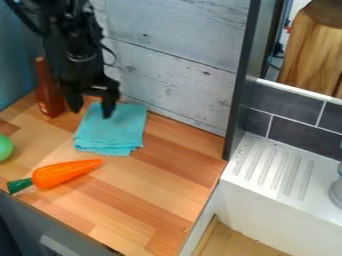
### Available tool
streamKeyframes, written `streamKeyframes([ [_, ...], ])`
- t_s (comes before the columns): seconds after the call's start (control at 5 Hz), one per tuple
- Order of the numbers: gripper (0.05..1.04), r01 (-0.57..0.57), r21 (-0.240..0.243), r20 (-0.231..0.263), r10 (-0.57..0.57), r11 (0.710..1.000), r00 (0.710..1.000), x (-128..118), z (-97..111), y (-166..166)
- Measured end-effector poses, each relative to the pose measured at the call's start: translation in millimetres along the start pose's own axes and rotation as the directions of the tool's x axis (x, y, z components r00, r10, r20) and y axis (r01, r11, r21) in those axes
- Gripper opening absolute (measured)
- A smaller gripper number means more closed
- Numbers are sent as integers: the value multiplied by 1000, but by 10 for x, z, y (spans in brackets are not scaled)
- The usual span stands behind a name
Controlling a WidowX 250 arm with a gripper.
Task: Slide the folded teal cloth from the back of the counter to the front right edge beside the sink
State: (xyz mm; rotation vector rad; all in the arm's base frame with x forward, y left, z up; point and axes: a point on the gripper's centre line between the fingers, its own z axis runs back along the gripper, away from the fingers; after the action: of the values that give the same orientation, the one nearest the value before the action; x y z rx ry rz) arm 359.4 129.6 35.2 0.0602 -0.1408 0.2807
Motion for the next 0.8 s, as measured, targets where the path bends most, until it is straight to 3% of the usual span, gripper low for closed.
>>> streamKeyframes([
  [0.2,1005,-29,44,43,27,999,999,72,-57,-62],
  [0.6,1005,28,19,34,-29,999,999,-91,-248,-323],
  [0.8,1004,83,-1,40,-83,997,996,-229,-222,-562],
])
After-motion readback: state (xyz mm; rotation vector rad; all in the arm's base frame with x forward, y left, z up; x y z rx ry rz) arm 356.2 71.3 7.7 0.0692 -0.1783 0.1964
